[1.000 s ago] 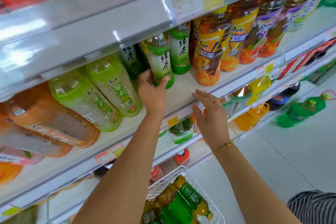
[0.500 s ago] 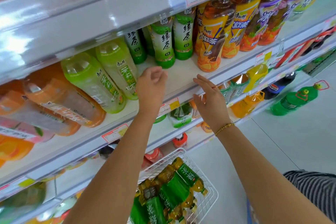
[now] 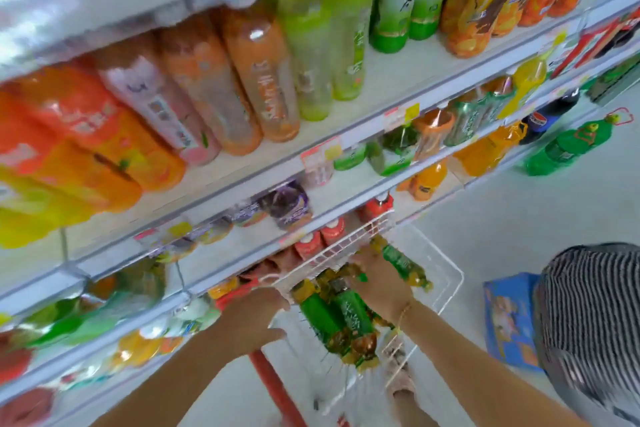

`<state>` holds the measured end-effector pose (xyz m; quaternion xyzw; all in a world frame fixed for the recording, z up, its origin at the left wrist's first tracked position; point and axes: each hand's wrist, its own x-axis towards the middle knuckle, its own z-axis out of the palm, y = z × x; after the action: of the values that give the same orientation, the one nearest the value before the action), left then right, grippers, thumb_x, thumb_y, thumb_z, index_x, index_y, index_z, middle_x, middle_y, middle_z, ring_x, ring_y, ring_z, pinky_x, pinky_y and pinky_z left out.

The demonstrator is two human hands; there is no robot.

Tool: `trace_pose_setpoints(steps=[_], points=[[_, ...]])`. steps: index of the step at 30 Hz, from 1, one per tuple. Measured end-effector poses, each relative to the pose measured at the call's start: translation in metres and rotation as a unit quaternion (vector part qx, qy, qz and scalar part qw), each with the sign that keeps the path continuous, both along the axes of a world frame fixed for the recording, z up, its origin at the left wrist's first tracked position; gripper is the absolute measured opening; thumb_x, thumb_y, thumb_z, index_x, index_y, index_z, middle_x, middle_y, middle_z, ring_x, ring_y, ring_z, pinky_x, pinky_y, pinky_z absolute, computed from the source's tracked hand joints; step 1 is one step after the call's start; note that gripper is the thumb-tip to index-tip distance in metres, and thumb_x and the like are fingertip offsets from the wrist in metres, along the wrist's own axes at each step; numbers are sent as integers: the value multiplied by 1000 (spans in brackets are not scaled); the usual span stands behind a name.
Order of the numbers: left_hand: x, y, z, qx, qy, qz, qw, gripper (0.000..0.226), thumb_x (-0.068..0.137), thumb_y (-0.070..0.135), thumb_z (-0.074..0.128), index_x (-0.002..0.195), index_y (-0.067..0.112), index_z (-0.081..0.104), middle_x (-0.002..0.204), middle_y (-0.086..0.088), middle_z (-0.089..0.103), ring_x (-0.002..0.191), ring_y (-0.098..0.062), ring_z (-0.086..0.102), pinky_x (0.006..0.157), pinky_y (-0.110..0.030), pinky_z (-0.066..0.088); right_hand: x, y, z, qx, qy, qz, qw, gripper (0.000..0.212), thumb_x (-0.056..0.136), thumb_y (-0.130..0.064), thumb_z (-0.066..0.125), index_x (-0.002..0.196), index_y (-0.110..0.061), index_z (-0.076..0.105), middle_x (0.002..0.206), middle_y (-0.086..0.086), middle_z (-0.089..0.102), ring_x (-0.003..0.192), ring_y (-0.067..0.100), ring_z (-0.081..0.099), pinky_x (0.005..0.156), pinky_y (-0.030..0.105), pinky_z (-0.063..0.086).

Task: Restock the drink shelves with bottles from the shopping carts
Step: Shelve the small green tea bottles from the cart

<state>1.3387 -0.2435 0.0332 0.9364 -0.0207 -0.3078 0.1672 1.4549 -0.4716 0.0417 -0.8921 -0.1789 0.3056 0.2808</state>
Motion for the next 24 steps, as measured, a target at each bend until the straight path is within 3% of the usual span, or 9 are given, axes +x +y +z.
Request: trace_pose_setpoints(steps=[2,5,7,9,10,12,15,18,24], points=[[-32,22,-20,-7,60,-57,997,80,65,73,42,126,23,55,128,2,52,122,-16,45,101,-26,37,-55,15,-19,-44,60,22,997,41,90,-32,57,129,-19,52,129,0,56,114,16,54,95,23,40],[-66,38,-34,-13,32,-85,996,67,71,67,50,115,18,57,112,0,61,107,-16,56,88,-24,49,-131,35,-36,-95,120,51,987,44,91,-40,55,128,-17,54,130,0,56,120,16,52,98,22,35],[-78,41,-43,-39,-27,-83,995,64,72,67,47,109,17,60,104,-2,66,99,-18,63,81,-22,52,-178,43,-37,-88,165,18,982,40,91,-40,54,123,-16,59,118,0,63,107,11,60,87,16,39],[-83,38,-46,-62,-66,-68,994,63,76,56,61,117,9,61,119,-11,61,114,-25,56,97,-28,43,-215,48,-35,-55,192,-54,978,30,91,-30,55,115,-13,63,91,2,66,81,7,66,62,11,44],[-85,35,-45,-62,-77,-63,993,63,77,50,67,121,6,59,127,-14,57,122,-27,49,103,-30,36,-226,50,-34,-58,177,-86,979,25,91,-27,55,110,-13,65,88,2,64,82,10,66,59,12,42],[-95,29,-46,-66,-81,-38,994,62,79,49,66,123,7,57,135,-13,50,129,-25,40,106,-29,27,-240,52,-35,-109,137,-115,978,18,91,-30,54,97,-18,66,88,2,62,96,18,62,75,22,42],[-115,26,-52,-47,-87,-13,995,61,83,50,61,128,10,51,141,-9,41,134,-23,31,106,-26,17,-259,60,-37,-199,99,-115,968,25,92,-40,50,88,-20,64,84,-1,53,92,18,61,89,33,47],[-141,30,-61,-39,-91,1,995,61,82,52,60,127,12,51,136,-6,45,132,-23,32,105,-25,19,-282,69,-39,-244,75,-88,963,35,92,-47,47,88,-16,64,97,4,61,91,21,64,85,36,52],[-208,49,-66,-69,-97,28,993,58,79,51,64,122,12,56,125,-6,51,125,-21,38,103,-23,24,-340,85,-39,-233,77,-132,960,39,86,-52,55,95,-16,67,97,2,65,90,20,65,83,34,54]])
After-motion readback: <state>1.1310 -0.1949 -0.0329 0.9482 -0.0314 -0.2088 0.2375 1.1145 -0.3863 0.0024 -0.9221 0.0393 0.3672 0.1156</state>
